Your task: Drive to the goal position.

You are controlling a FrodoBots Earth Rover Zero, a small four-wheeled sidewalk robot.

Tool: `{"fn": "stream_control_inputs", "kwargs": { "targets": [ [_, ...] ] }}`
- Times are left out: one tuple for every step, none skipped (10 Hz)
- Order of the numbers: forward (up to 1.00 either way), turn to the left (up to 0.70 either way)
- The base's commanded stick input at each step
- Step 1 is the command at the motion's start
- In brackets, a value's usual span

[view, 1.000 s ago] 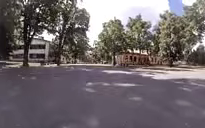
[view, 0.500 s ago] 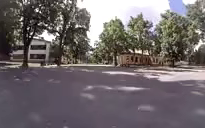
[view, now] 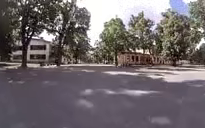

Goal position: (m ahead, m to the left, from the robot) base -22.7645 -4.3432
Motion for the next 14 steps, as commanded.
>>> {"fn": "stream_control_inputs", "kwargs": {
  "targets": [
    [0.85, 0.01],
    [0.85, 0.01],
    [0.85, 0.01],
    [0.85, 0.01],
    [0.85, 0.01],
    [0.85, 0.01],
    [0.85, -0.07],
    [0.85, -0.27],
    [0.85, -0.33],
    [0.85, -0.33],
    [0.85, 0.01],
    [0.85, 0.01],
    [0.85, 0.01],
    [0.85, 0.01]
  ]
}}
